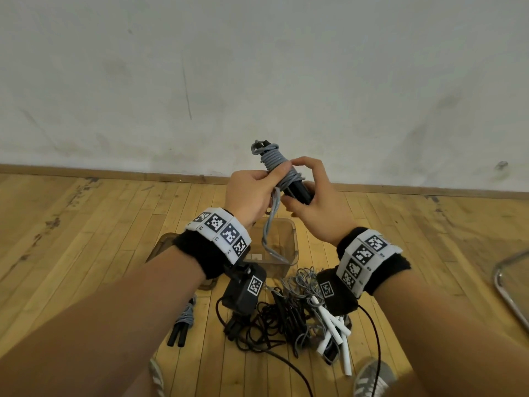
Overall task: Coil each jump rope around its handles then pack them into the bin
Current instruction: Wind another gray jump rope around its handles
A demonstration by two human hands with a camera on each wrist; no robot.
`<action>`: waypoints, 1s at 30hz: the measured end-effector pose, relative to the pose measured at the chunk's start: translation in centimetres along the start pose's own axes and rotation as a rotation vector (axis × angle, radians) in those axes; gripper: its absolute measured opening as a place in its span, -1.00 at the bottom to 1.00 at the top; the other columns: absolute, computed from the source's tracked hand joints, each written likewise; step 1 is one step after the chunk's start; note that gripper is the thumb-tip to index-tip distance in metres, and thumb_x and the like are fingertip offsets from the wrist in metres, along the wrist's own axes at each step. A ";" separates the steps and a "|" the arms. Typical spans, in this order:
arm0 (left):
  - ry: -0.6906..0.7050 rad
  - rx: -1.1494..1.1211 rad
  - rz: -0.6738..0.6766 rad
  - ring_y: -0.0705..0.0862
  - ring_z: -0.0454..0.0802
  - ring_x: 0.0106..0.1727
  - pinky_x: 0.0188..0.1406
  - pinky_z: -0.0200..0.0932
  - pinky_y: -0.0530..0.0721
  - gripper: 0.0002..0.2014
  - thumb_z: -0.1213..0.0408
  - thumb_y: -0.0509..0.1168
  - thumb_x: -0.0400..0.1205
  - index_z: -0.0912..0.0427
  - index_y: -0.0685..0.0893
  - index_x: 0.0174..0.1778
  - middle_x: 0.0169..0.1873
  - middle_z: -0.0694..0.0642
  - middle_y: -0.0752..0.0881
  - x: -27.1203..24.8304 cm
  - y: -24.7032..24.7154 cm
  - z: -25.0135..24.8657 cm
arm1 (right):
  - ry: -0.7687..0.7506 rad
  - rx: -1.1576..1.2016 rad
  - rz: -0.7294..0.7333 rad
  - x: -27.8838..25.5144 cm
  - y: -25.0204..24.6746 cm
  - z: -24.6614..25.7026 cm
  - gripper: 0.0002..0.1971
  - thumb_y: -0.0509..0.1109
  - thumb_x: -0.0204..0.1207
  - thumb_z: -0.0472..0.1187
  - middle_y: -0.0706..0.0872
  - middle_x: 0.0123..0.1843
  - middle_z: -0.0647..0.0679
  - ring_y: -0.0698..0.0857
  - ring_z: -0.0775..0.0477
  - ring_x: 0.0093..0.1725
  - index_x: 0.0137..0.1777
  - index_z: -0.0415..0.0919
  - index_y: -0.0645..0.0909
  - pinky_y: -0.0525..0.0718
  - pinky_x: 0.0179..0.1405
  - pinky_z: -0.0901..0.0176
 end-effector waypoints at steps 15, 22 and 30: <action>-0.170 -0.060 0.225 0.84 -0.02 -0.25 -0.17 -0.19 0.79 -0.58 0.20 0.56 0.59 0.14 0.72 0.37 -0.18 0.15 0.89 0.1 1.2 0.7 | 0.027 -0.054 -0.017 1.1 -1.2 -1.6 -0.58 0.13 0.84 -0.13 0.59 -0.14 0.12 0.56 0.27 -0.40 0.66 -0.02 0.22 0.54 -0.30 0.34; -0.181 -0.070 0.209 0.81 -0.10 -0.28 -0.21 -0.27 0.78 -0.57 0.35 0.47 0.62 0.17 0.68 0.44 -0.16 0.14 0.89 0.1 1.3 1.1 | 0.082 -0.213 -0.031 1.1 -2.1 -3.1 -0.52 0.16 0.82 -0.08 0.54 -0.35 0.04 0.47 0.22 -0.56 0.69 0.07 0.18 0.45 -0.49 0.30; -0.209 -0.127 0.144 0.75 -0.09 -0.35 -0.30 -0.24 0.71 -0.74 0.29 0.49 0.64 0.20 0.78 0.25 -0.26 0.09 0.86 0.4 0.9 1.5 | 0.078 -0.167 0.016 1.1 -0.9 -3.2 -0.57 -0.05 0.86 -0.04 0.57 0.09 0.25 0.55 0.28 -0.06 0.69 0.19 0.24 0.49 0.02 0.19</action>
Point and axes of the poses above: each hand's wrist, its own x-axis towards the middle knuckle, its own y-axis out of the palm, z = x × y, the point moved 9 cm from there along x, towards the middle knuckle
